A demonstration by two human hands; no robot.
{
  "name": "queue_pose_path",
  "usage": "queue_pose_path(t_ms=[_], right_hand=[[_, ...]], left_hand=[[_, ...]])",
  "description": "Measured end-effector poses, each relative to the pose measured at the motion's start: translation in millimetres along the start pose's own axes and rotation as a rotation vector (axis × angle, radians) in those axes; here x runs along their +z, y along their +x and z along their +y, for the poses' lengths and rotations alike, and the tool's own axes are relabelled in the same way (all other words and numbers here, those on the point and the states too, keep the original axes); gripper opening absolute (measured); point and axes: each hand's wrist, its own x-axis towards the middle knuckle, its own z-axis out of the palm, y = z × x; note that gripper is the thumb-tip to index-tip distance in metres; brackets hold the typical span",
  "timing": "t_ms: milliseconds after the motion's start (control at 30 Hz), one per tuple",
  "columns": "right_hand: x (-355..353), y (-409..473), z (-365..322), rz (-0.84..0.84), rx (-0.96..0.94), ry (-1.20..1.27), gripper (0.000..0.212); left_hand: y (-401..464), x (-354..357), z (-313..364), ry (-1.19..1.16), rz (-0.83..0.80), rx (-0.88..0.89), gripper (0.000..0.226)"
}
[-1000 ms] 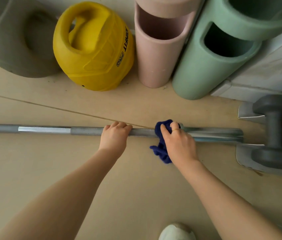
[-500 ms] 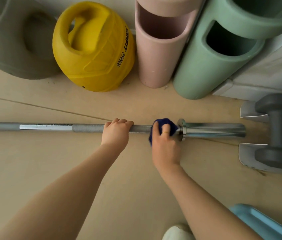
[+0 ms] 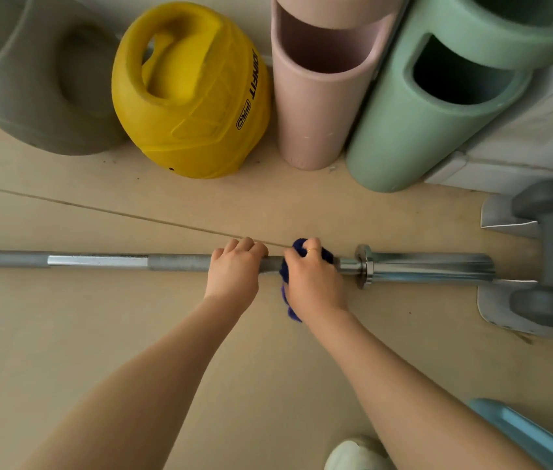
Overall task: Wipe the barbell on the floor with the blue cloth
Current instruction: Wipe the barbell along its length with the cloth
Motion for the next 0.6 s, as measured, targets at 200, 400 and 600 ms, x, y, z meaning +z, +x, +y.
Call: queue_pose_path(t_ms=[200, 400, 600], right_hand=[[-6.0, -15.4, 35.6, 0.079, 0.107, -0.119, 0.023], [-4.5, -12.8, 21.5, -0.088, -0.074, -0.015, 0.018], [-19.6, -22.6, 63.7, 0.173, 0.061, 0.099, 0.030]], left_hand=[[-18.1, 9.7, -0.7, 0.110, 0.053, 0.088, 0.046], [-22.2, 7.8, 2.7, 0.101, 0.013, 0.079, 0.037], [-25.3, 8.5, 0.8, 0.057, -0.016, 0.044, 0.033]])
